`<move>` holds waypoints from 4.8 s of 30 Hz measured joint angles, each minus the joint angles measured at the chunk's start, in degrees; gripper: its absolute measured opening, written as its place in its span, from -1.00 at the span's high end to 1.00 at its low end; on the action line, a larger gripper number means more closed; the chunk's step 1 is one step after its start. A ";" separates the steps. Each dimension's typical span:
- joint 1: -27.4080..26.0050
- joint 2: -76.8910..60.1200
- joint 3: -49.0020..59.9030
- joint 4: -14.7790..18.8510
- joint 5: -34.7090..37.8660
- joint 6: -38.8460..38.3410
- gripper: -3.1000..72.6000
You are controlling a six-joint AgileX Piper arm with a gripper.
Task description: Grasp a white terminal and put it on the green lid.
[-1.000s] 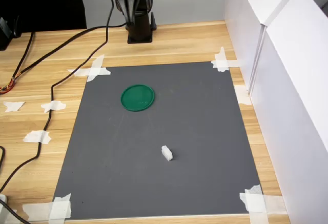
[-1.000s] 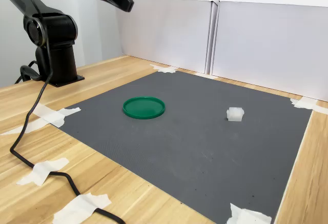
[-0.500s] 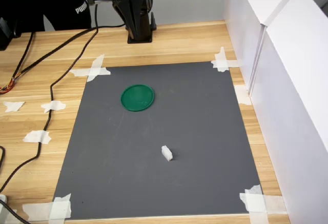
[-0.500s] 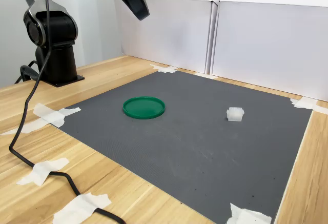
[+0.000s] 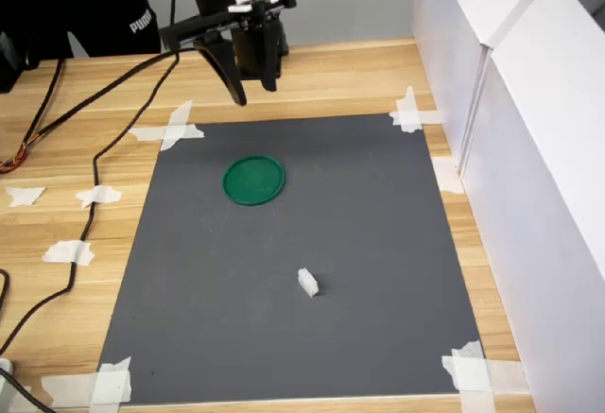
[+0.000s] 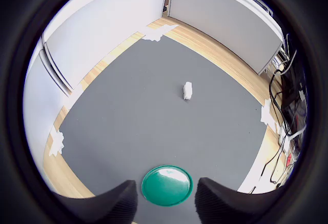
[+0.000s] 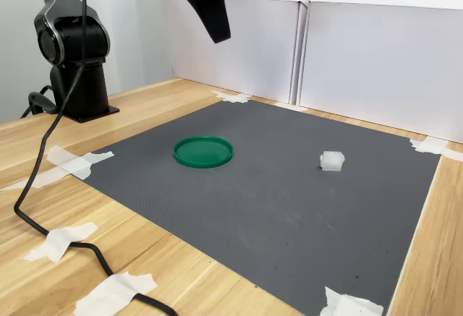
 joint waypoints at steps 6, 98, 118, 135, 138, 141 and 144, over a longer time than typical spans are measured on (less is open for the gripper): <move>0.00 5.35 -5.70 0.05 0.14 -0.17 -0.69; 6.50 35.93 -18.86 4.94 -14.13 0.24 0.70; 6.50 16.37 -8.93 0.57 -5.01 -2.26 0.70; -0.08 13.46 5.83 -2.04 -6.65 -3.51 0.70; -1.04 12.48 7.24 -2.04 -7.14 -4.98 0.70; -1.17 11.98 8.83 -2.70 -7.62 -6.30 0.70; -1.17 11.98 10.00 -3.79 -8.85 -6.64 0.70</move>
